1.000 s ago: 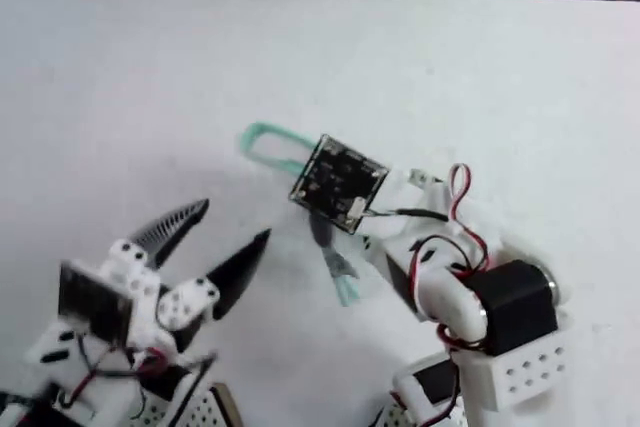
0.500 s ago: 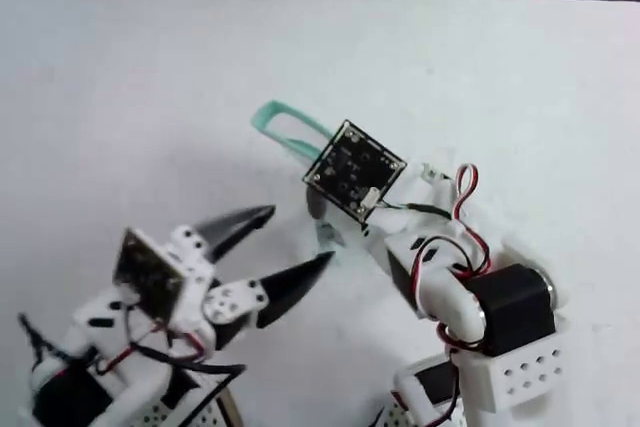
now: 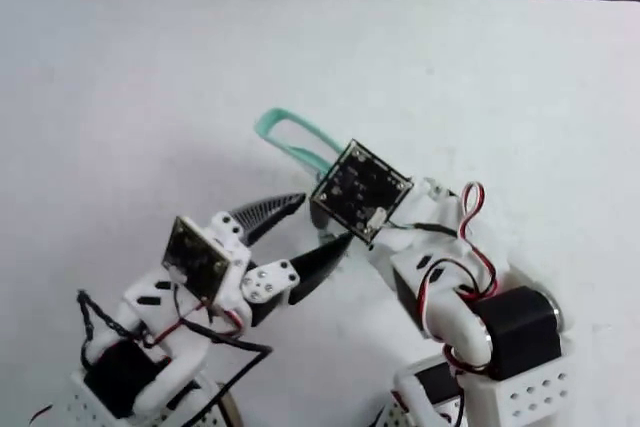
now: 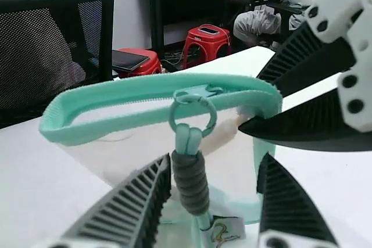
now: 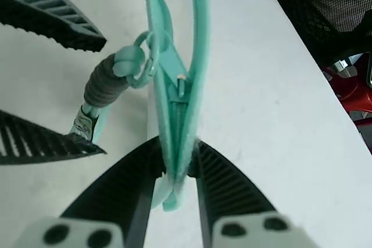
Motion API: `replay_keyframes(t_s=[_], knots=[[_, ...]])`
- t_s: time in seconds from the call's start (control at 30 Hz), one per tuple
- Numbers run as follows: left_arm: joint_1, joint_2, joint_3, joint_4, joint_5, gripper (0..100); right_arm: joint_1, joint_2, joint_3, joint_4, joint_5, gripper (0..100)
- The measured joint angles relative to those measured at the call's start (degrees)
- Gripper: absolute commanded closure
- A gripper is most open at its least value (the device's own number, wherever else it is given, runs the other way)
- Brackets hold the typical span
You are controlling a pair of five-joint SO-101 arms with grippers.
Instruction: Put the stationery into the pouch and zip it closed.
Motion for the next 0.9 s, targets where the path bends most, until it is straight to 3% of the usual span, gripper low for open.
replay_keyframes(t_s=[0.57, 0.8, 0.9], knots=[[-2.90, 7.56, 4.13, -9.14, 0.00, 79, 0.00, -0.09, 3.25, -1.76, 0.00, 97.9], [-2.90, 9.05, 4.13, -10.37, 0.00, 96, 0.00, -0.09, 3.34, -1.76, -0.09, 97.9], [-2.90, 7.12, 4.13, -10.37, 0.00, 98, 0.00, -0.09, 3.34, -1.76, -0.09, 97.9]])
